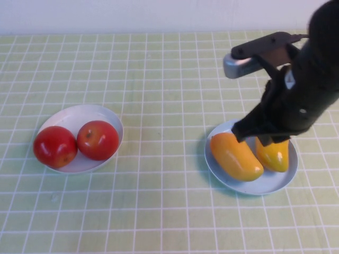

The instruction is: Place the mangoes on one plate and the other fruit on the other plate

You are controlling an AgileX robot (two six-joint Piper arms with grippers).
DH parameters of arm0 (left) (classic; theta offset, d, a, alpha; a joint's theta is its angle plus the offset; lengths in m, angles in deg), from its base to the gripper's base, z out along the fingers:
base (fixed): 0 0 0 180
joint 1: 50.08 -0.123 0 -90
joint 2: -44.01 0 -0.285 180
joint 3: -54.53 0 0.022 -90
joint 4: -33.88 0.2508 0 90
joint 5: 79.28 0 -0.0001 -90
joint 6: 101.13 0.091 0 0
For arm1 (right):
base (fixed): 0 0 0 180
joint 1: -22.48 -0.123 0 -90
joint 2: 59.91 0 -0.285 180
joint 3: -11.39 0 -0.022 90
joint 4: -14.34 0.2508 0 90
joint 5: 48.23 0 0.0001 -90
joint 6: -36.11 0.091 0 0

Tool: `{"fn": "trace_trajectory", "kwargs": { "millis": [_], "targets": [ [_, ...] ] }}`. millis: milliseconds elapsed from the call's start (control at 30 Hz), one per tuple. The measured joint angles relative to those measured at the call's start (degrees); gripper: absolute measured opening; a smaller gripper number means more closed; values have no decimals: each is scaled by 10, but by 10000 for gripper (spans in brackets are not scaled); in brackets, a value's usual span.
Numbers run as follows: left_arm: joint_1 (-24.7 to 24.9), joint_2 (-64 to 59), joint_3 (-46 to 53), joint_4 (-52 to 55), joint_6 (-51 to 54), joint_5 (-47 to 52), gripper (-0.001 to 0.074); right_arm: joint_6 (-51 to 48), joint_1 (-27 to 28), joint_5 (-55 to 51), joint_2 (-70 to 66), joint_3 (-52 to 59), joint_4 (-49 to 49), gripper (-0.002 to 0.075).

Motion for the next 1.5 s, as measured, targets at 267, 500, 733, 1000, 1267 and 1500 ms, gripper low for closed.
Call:
{"fn": "trace_trajectory", "kwargs": {
  "millis": [267, 500, 733, 1000, 1267, 1500],
  "targets": [
    [0, 0, 0, 0, 0, 0, 2, -1, 0, -6, 118, 80, 18, -13],
    [0, 0, 0, 0, 0, 0, 2, -3, 0, -7, 144, 96, 4, -14],
    [0, 0, 0, 0, 0, 0, 2, -3, 36, 145, 161, 219, -13, -15],
    [0, 0, 0, 2, 0, 0, 2, -3, 173, 528, 352, 536, -32, -15],
    [0, 0, 0, 2, 0, 0, 2, -3, 324, 710, 611, 808, -32, -15],
    [0, 0, 0, 4, 0, 0, 2, -3, 363, 662, 787, 854, -32, -15]
  ]
}}
